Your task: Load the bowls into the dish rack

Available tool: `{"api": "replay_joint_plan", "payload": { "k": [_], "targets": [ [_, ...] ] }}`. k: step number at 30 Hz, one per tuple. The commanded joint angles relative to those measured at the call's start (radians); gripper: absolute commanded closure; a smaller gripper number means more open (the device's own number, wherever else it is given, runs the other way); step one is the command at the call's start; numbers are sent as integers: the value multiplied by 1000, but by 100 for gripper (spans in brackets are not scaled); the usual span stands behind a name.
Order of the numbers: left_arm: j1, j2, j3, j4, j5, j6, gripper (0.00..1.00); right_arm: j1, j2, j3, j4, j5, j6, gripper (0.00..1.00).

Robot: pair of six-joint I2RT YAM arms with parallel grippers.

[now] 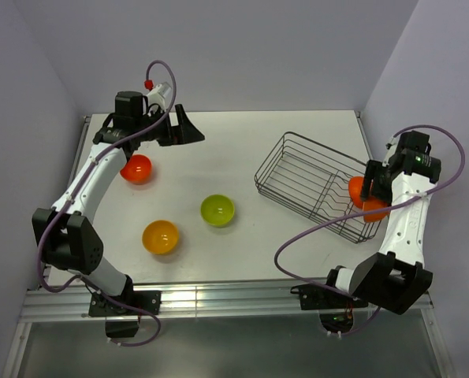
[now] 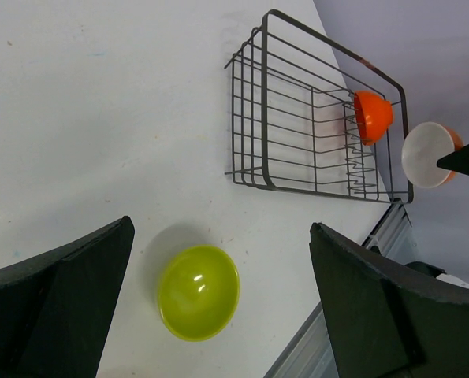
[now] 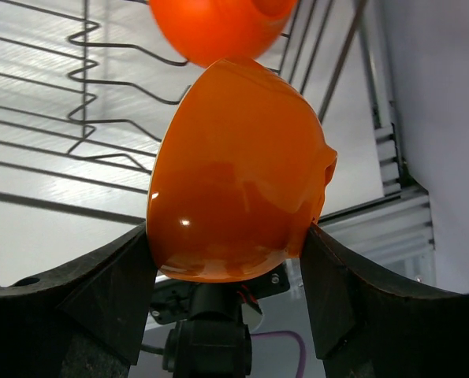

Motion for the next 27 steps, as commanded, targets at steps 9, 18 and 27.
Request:
{"api": "replay_joint_plan", "payload": {
  "k": [9, 18, 27],
  "targets": [
    [18, 31, 84, -18, 42, -27, 1, 14, 18, -43, 82, 122, 54, 100],
    [24, 20, 49, -3, 35, -27, 0, 69, 37, -95, 137, 153, 74, 100],
    [30, 8, 40, 20, 32, -36, 1, 130, 81, -117, 154, 214, 100, 100]
  ]
}}
